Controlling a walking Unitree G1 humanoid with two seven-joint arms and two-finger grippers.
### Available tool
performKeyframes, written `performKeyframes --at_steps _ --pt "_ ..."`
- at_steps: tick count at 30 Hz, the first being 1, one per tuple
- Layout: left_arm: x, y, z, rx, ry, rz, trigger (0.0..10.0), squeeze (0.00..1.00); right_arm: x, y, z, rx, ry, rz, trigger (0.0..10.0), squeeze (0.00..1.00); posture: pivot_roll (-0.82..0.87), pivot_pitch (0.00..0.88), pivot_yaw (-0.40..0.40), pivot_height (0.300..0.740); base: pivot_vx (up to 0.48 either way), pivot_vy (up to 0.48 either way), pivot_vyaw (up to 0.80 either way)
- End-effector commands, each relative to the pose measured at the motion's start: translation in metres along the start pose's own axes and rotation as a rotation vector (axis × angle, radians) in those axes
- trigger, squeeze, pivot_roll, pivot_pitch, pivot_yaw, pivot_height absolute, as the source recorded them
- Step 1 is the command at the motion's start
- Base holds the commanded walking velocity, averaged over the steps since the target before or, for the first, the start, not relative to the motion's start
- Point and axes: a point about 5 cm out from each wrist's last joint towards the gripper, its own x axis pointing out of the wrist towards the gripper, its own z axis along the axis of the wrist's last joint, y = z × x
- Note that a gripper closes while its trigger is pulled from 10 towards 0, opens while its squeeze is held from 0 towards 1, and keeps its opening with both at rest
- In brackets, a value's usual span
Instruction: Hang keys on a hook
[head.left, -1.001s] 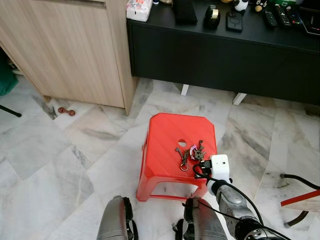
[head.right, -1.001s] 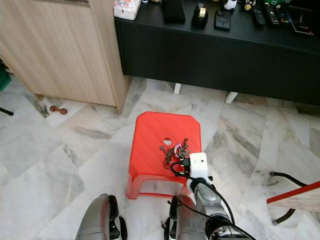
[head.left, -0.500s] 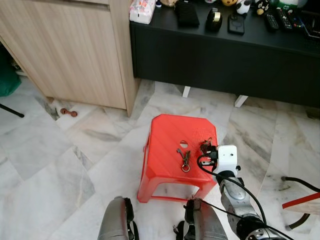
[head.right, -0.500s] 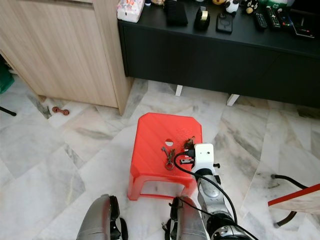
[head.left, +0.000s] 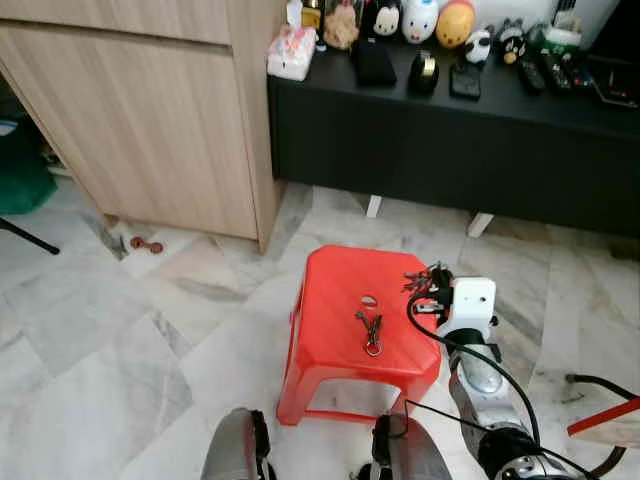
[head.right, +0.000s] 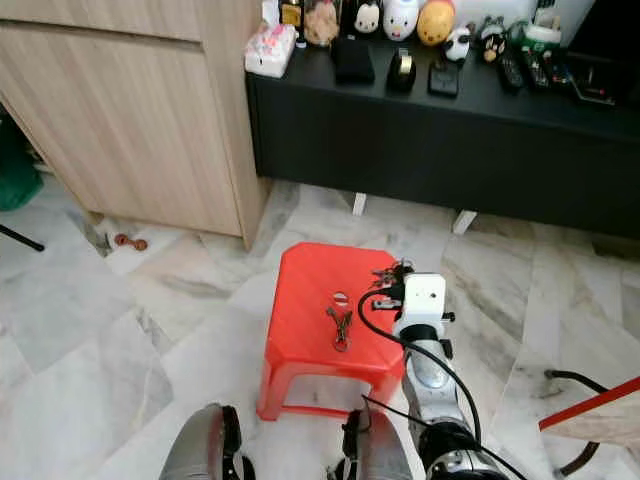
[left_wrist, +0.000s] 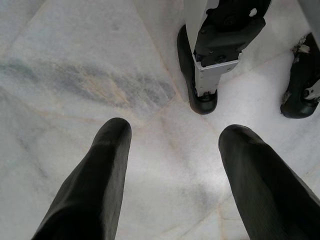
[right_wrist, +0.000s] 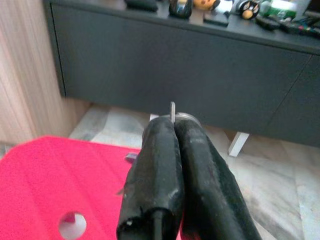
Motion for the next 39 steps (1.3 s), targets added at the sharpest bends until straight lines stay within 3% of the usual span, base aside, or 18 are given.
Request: performKeyframes --at_steps 1,13,30,39 --pt "0.009 -0.013 0.042 0.023 -0.143 -0.042 10.0 0.00 -0.006 -0.003 -0.003 0.007 -0.010 -0.002 10.0 0.00 0.04 0.038 -0.102 0.619 0.000 0.000 0.00" --pt "0.012 -0.015 0.056 0.023 -0.147 -0.039 10.0 0.00 -0.020 -0.009 -0.004 0.019 -0.041 -0.015 10.0 0.00 0.02 0.000 -0.093 0.619 0.000 0.000 0.00" --pt "0.013 -0.014 0.059 0.008 -0.150 -0.029 10.0 0.00 -0.018 -0.002 -0.001 0.039 -0.041 0.013 10.0 0.00 0.02 0.000 -0.099 0.738 0.000 0.000 0.00" --pt "0.013 -0.015 0.059 0.012 -0.150 -0.024 10.0 0.00 -0.019 -0.003 -0.002 0.044 -0.032 0.007 10.0 0.00 0.02 0.000 -0.100 0.740 0.000 0.000 0.00"
